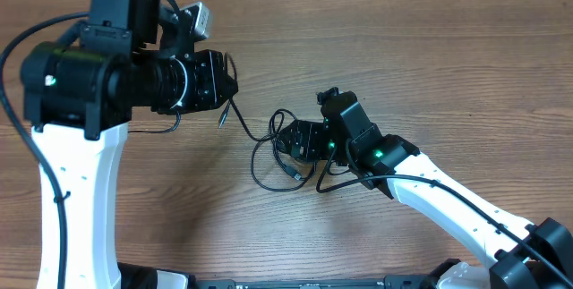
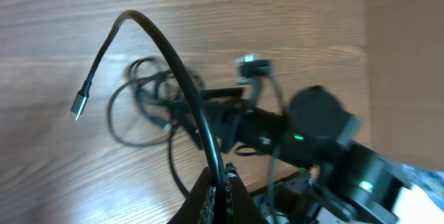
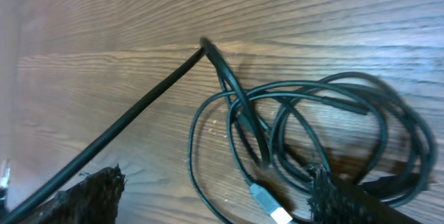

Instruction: Untangle cables

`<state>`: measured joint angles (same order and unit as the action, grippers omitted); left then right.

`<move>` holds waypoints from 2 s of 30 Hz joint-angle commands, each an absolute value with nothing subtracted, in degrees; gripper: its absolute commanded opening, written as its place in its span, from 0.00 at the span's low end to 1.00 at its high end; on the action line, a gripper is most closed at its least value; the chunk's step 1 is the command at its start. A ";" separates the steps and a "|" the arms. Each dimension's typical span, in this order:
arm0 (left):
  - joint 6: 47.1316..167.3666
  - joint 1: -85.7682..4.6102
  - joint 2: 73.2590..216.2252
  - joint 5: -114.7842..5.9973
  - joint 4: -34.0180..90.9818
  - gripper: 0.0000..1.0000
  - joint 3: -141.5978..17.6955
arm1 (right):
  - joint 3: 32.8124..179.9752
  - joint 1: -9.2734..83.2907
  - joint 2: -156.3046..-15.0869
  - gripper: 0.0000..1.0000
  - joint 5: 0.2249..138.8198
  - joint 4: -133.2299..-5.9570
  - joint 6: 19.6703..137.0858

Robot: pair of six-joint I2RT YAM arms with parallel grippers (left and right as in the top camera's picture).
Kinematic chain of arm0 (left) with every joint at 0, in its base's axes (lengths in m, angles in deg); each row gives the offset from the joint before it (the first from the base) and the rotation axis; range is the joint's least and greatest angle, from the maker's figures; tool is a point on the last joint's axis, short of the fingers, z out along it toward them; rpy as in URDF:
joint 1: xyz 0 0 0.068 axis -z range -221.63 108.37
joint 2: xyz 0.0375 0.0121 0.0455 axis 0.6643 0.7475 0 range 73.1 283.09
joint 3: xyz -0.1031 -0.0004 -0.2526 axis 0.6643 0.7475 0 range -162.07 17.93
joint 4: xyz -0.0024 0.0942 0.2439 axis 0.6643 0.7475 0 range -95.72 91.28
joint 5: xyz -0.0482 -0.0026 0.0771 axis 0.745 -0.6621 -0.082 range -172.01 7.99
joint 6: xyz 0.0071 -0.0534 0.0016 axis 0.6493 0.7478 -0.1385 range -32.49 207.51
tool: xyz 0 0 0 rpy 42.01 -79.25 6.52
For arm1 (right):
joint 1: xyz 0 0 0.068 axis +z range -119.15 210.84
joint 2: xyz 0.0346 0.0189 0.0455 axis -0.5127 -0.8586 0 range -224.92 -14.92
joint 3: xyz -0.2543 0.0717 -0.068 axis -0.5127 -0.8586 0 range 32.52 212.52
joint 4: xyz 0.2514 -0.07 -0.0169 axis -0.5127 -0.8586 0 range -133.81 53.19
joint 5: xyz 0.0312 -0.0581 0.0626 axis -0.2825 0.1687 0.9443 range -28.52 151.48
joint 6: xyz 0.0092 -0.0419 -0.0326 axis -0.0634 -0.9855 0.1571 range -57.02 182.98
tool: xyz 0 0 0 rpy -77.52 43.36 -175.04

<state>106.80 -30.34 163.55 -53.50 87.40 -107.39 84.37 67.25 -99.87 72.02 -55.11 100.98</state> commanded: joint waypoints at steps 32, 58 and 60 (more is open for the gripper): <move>120.99 -23.65 163.42 -50.87 90.98 0.04 -112.31 | 84.02 69.59 -98.93 0.86 84.48 -38.81 81.09; 121.01 -23.61 163.48 -52.36 90.85 0.04 -112.31 | 84.02 70.11 -98.95 0.69 79.52 -34.00 56.50; 121.18 -23.61 163.48 -52.10 90.83 0.04 -112.31 | 84.02 70.11 -98.95 0.69 79.57 -33.30 56.46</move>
